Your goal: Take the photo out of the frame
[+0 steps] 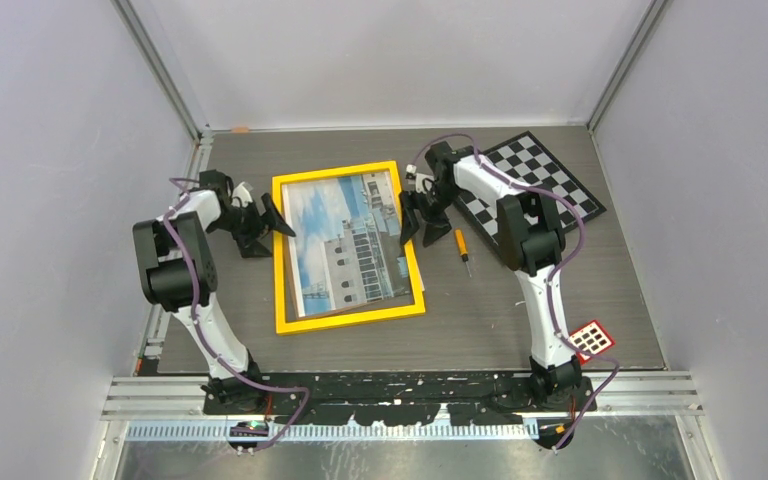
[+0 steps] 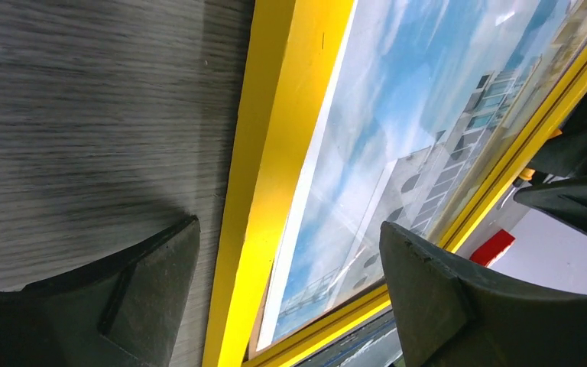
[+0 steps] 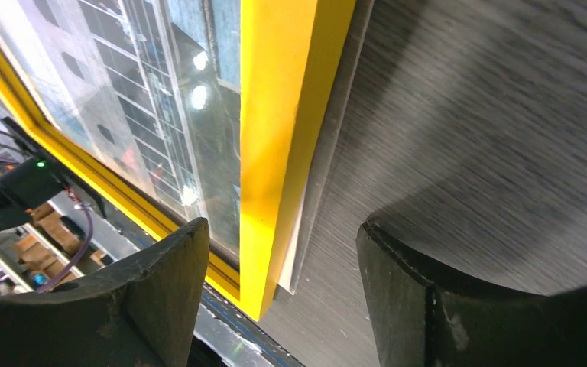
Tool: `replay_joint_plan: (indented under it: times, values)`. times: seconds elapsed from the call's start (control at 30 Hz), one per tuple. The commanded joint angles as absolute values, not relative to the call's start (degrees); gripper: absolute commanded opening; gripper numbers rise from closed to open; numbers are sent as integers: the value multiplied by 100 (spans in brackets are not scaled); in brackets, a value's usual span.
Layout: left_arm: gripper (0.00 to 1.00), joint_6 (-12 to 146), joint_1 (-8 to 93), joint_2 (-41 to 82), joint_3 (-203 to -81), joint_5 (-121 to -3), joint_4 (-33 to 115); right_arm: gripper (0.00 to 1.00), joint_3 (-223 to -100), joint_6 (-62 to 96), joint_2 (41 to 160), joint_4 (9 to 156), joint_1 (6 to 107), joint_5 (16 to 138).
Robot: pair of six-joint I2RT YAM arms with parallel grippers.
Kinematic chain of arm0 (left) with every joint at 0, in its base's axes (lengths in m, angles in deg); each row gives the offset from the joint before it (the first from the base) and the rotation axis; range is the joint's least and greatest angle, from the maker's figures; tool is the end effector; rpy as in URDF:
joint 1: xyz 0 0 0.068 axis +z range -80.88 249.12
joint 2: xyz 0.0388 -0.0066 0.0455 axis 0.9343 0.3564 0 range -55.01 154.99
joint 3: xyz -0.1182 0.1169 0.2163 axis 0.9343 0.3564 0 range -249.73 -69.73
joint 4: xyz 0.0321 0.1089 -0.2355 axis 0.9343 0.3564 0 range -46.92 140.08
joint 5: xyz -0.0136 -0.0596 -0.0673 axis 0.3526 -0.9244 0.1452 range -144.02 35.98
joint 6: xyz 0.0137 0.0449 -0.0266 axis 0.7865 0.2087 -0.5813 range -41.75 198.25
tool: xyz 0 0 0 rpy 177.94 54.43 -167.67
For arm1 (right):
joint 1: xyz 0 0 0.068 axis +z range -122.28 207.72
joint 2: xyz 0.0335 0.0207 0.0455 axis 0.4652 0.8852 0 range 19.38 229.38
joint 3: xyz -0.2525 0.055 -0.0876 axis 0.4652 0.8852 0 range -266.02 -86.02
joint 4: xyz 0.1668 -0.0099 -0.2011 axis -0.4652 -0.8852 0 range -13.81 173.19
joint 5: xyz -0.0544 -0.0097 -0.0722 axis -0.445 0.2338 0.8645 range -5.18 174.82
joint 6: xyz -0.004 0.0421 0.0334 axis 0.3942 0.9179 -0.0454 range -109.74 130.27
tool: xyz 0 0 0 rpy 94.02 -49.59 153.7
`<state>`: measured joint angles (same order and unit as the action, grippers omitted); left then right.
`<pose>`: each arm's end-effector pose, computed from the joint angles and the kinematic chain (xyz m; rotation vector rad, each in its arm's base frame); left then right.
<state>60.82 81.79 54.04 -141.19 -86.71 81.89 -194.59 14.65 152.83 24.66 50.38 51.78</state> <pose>0.3568 0.0605 0.1601 -0.6354 2.7425 -0.8383 0.4180 0.1956 0.1534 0.5240 -2.9369 -0.9002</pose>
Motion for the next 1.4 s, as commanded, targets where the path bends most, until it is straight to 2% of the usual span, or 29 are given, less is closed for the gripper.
replay_joint_plan:
  times: [0.0,0.23,0.57,0.73,0.93,1.13,1.37]
  values:
    - [90,6070,8204,5502,-14131,-8094,7690,75,-19169,1491,15530,2683,5160,5007]
    - [90,6401,7915,6156,-14778,-8142,7807,75,-18447,1443,15474,2658,5432,4664]
    - [82,7011,7436,6927,-15655,-8462,8231,78,-17884,1343,15246,2829,6138,4054]
    - [81,7325,7012,7399,-16318,-8489,8508,79,-17896,1150,15166,2857,6596,4109]
    - [83,7326,6986,7796,-17209,-8187,8647,82,-18014,1054,15094,2748,6716,4413]
    - [92,6589,7693,6909,-17088,-8146,8094,83,-17954,575,14511,2089,6099,4746]
    - [97,5633,8212,5106,-15837,-8199,7986,84,-18863,124,13863,1450,5475,4869]
